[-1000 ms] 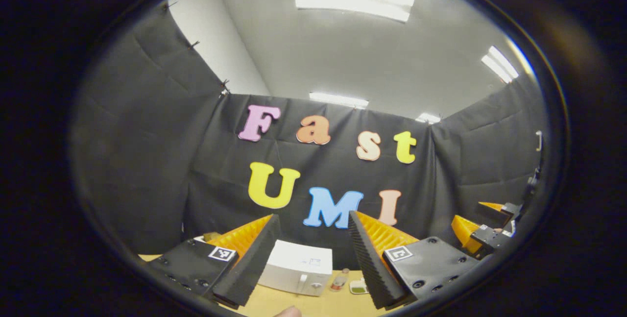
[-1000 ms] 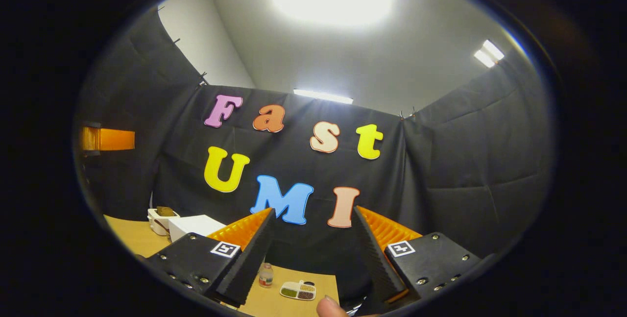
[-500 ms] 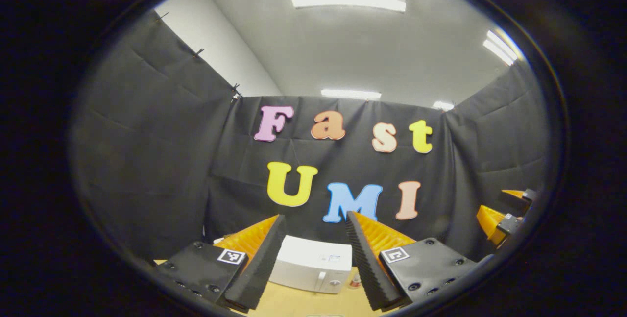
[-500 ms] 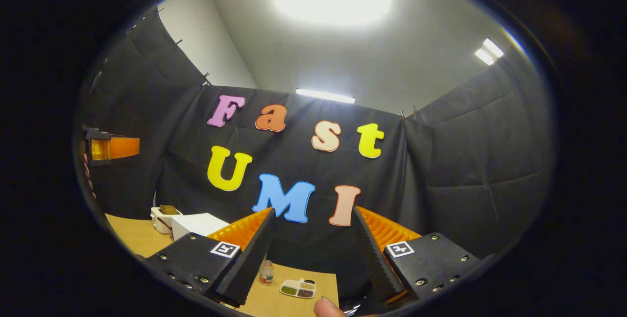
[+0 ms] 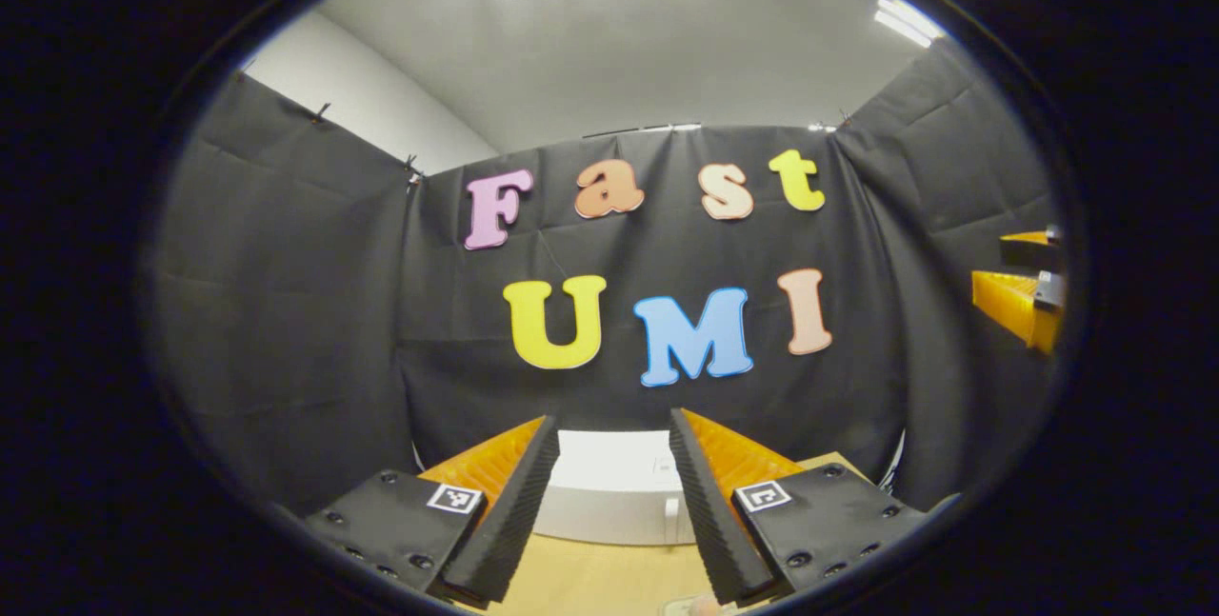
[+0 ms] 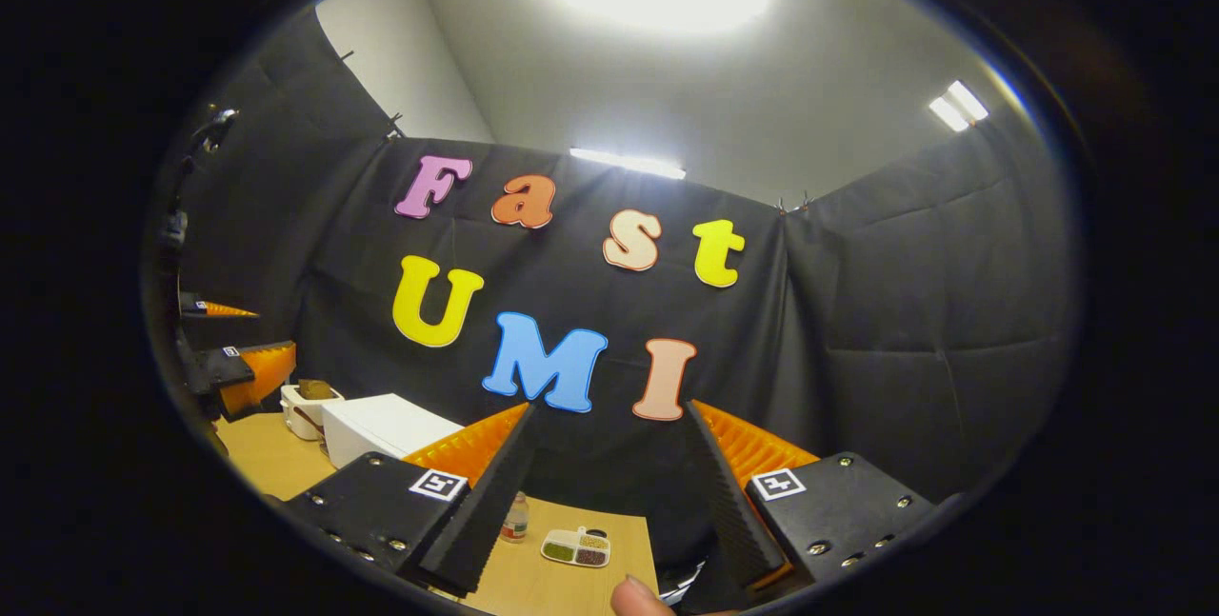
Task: Open the microwave oven with the left hand, put the food in, and close the microwave oven.
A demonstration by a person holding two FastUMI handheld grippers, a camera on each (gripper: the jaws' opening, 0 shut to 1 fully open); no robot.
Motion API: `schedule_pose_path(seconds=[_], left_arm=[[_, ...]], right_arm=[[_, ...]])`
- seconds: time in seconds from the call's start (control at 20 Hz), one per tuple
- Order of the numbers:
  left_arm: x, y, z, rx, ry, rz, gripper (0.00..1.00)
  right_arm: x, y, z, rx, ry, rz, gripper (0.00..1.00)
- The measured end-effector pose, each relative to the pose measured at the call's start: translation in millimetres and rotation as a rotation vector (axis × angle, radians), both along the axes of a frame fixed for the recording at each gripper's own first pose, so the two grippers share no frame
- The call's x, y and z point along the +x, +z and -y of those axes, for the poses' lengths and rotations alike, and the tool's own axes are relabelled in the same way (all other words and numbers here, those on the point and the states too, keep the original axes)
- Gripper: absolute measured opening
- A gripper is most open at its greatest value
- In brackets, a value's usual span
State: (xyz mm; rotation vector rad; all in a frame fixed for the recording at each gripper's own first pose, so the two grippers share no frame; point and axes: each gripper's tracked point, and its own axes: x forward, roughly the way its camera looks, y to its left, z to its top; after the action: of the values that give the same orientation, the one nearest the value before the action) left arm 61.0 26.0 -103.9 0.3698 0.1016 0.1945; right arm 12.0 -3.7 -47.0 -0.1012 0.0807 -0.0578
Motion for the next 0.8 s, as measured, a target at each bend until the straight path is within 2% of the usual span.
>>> schedule_pose_path(seconds=[0.2,0.3,0.35,0.4,0.45,0.5,0.8], left_arm=[[34,-42,-17,0.012,-0.075,-0.054,0.77],[48,-62,-28,0.036,-0.102,-0.069,0.82],[56,-75,-31,0.040,-0.123,-0.081,0.80],[64,-91,-32,0.031,-0.148,-0.095,0.78],[69,-110,-32,0.017,-0.168,-0.115,0.83],[75,-128,-35,0.003,-0.181,-0.139,0.83],[105,-214,-54,-0.016,-0.204,-0.234,0.82]], right_arm=[[11,-16,-4,-0.022,-0.093,-0.060,0.93],[16,-20,-5,0.004,-0.146,-0.089,0.93],[17,-22,-6,0.020,-0.173,-0.098,0.93],[19,-25,-5,0.024,-0.200,-0.112,0.93],[21,-30,-4,0.015,-0.226,-0.135,0.93],[20,-35,-5,0.001,-0.246,-0.160,0.93],[21,-44,-5,-0.040,-0.343,-0.248,0.93]])
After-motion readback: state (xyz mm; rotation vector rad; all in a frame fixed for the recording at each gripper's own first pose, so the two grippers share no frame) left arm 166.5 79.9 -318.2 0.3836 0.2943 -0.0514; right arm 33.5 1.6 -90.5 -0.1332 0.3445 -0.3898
